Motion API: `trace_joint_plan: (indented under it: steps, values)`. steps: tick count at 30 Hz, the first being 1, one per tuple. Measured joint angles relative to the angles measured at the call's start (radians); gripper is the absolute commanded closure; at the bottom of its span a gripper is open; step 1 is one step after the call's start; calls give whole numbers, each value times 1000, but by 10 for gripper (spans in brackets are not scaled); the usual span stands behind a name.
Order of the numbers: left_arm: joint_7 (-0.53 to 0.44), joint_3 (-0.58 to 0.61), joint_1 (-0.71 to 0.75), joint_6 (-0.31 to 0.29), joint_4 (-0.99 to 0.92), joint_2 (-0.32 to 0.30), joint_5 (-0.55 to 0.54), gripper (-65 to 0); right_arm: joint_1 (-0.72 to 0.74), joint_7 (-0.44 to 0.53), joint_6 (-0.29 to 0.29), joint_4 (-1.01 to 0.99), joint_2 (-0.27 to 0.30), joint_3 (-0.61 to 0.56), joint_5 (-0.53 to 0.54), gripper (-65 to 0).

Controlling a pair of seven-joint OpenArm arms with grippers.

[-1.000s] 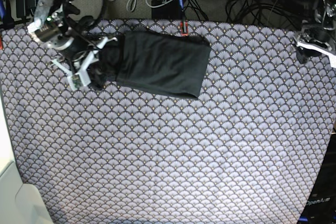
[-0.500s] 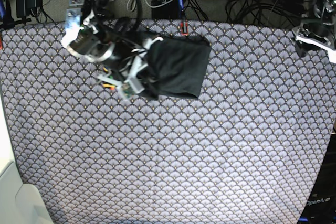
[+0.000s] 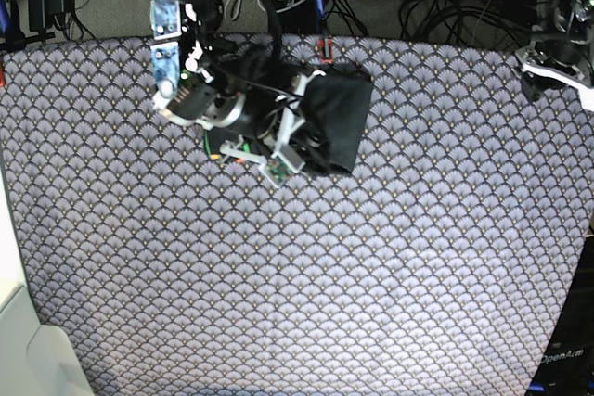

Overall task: Fold the T-shirt properly
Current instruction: 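Lift the strip end with the right gripper and fold it onto the stack, then press the folded bundle down with the right gripper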

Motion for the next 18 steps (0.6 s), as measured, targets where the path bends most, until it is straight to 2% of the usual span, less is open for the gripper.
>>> trace_joint_plan:
  steps: [11, 18]
  values:
    - [0, 0, 0, 0, 0, 0, 0, -312, 39, -2, 0, -40, 0, -28, -1, -2]
    - [-1, 0, 0, 0, 0, 0, 0, -312, 45, -2, 0, -40, 0, -28, -3, -138]
